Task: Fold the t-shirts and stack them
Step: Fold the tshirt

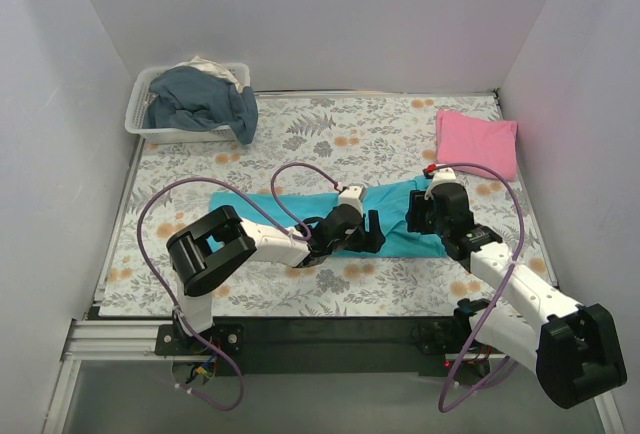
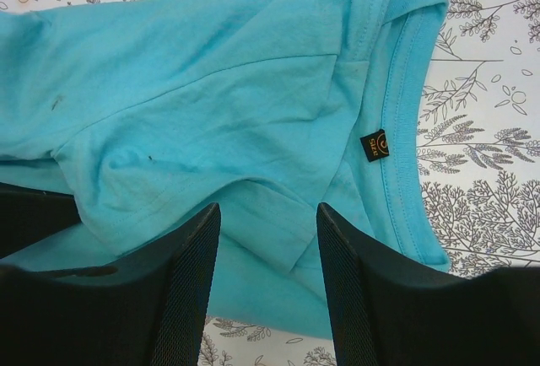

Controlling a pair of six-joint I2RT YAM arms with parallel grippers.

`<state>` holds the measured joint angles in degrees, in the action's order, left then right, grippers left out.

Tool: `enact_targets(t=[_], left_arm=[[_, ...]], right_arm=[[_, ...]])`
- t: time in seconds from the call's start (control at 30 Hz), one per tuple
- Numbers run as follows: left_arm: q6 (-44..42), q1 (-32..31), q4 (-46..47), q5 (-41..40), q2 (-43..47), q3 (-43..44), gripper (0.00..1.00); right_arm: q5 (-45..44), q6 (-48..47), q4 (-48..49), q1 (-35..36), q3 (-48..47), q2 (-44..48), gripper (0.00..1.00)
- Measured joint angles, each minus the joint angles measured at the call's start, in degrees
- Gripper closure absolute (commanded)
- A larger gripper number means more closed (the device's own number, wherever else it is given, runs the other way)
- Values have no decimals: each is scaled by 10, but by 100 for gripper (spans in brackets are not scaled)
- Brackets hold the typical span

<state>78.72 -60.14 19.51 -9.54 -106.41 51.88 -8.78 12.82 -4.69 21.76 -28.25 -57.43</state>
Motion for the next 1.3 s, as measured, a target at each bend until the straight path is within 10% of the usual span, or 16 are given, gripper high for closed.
enact_targets(t=[0.73,0.87,1.3], left_arm=[[8,-2,11,-21,-19,8,75],[8,-2,10,-33,-29,14,100],[7,-3,4,-33,52,-53,100]], right_arm=[[13,-9,1,-1,10,1,55],[13,-10,1,-1,10,1,55],[12,-10,1,-2,10,-2,55]])
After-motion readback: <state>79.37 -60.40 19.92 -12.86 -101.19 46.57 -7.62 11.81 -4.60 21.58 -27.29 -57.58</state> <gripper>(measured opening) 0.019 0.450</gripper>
